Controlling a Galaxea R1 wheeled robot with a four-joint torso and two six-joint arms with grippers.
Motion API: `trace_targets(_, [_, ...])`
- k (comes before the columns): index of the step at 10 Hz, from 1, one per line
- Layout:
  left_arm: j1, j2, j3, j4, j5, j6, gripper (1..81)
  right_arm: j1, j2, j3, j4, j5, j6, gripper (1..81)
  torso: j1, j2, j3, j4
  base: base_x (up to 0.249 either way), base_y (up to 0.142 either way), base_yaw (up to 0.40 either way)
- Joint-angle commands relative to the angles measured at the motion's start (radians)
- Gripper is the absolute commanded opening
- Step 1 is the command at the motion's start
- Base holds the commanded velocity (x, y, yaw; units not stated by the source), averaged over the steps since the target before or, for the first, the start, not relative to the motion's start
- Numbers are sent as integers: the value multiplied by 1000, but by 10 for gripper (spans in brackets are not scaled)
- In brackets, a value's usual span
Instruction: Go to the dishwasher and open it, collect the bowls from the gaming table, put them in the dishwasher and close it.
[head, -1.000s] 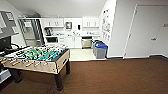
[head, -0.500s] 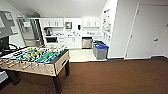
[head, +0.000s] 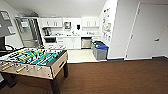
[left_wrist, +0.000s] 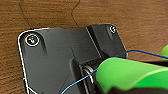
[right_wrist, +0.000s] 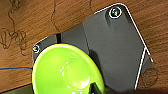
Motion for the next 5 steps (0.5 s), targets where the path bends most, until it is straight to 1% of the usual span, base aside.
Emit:
trace_targets(1, [-48,-16,2,10,19,2,10,49,-5,2,-10,-34,-2,10,0,0,0,0,138,-73,0])
trace_targets(3, [-48,-18,2,8,19,2,10,51,-6,2,-10,-36,-2,10,0,0,0,0,138,-68,0])
trace_targets(5, [-48,-18,2,6,19,2,10,52,-6,1,-10,-36,-2,10,0,0,0,0,138,0,0])
